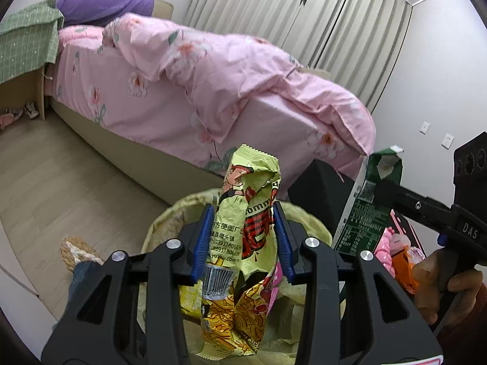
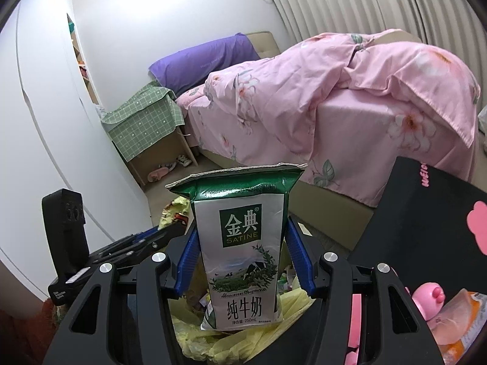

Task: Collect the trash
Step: 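Carry the chip bag with left gripper while right carries the milk carton into the bin, then open both grippers over the bin and move them back over the table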

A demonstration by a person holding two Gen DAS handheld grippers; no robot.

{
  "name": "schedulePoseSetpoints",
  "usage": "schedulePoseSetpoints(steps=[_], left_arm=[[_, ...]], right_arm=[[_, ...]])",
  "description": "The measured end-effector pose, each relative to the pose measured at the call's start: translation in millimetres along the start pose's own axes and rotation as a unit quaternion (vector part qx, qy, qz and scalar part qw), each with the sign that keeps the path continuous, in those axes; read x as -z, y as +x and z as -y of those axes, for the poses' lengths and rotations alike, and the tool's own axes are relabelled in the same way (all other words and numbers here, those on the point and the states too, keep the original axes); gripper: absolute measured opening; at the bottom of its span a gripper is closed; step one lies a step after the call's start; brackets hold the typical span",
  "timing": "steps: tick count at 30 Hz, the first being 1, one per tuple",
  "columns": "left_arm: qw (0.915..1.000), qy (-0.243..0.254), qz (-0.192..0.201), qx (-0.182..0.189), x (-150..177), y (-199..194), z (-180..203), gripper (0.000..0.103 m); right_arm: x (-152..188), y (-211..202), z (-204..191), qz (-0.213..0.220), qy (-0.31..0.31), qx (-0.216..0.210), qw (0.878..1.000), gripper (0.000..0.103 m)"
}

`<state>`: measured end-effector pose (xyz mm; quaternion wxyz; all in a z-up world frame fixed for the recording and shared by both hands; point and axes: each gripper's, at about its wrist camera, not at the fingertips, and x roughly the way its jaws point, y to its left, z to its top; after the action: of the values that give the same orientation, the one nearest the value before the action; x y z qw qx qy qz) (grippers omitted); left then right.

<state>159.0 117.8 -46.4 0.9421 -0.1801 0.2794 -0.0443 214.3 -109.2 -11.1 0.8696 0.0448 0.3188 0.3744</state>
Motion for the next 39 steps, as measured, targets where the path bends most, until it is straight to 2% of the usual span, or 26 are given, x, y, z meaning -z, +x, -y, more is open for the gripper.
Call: schedulePoseSetpoints(steps=[1, 2, 4, 6, 9, 13, 16, 21, 23, 24, 28, 32, 34, 36, 38, 39], left_arm=[[0.9999, -0.004, -0.011, 0.005, 1, 4, -2, 0.045], [0.9995, -0.012, -0.023, 0.016, 3, 8, -6, 0.059], [0.9986, -0.029, -0.030, 0.032, 3, 9, -11, 0.070], [0.9984, -0.039, -0.027, 0.029, 2, 5, -15, 0.077], [0.9986, -0.052, -0.006, 0.000, -5, -8, -19, 0.080], [0.9957, -0.065, 0.049, -0.044, -18, -40, -23, 0.080], [0.9949, -0.061, 0.067, -0.046, -25, -54, -17, 0.080], [0.9974, -0.034, 0.057, -0.030, -26, -59, 11, 0.080], [0.9984, -0.016, 0.051, -0.016, -25, -57, 31, 0.080], [0.9987, -0.010, 0.049, -0.010, -24, -56, 39, 0.080], [0.9988, 0.032, 0.026, 0.027, -14, -44, 84, 0.080], [0.9942, 0.078, -0.007, 0.074, 3, -28, 134, 0.080], [0.9892, 0.103, -0.029, 0.100, 14, -17, 163, 0.080], [0.9828, 0.128, -0.047, 0.125, 24, -8, 190, 0.080], [0.9745, 0.155, -0.061, 0.150, 35, 0, 218, 0.080], [0.9676, 0.174, -0.073, 0.169, 43, 5, 237, 0.080]], right_arm=[[1, 3, 1, -0.006, 0.004, 0.001, 1.000, 0.052], [1, 4, 3, -0.010, 0.009, -0.002, 1.000, 0.052], [4, 10, 8, -0.033, 0.029, -0.009, 0.999, 0.056], [7, 9, 10, -0.034, 0.033, -0.009, 0.999, 0.064], [12, 1, 6, -0.029, 0.022, 0.001, 0.999, 0.065], [18, -22, 9, -0.014, 0.030, 0.008, 0.999, 0.065], [24, -45, 15, -0.003, 0.037, 0.021, 0.999, 0.066], [40, -92, 28, 0.016, 0.038, 0.068, 0.997, 0.066], [49, -113, 34, 0.020, 0.035, 0.093, 0.995, 0.068], [55, -126, 38, 0.021, 0.030, 0.111, 0.993, 0.072], [78, -166, 55, 0.013, 0.028, 0.153, 0.988, 0.073], [110, -208, 74, -0.013, 0.025, 0.225, 0.974, 0.073], [127, -232, 86, -0.016, 0.025, 0.262, 0.965, 0.073], [141, -250, 101, -0.020, 0.045, 0.278, 0.959, 0.073], [156, -268, 113, -0.019, 0.063, 0.290, 0.955, 0.073], [164, -278, 118, -0.017, 0.069, 0.300, 0.951, 0.073]])
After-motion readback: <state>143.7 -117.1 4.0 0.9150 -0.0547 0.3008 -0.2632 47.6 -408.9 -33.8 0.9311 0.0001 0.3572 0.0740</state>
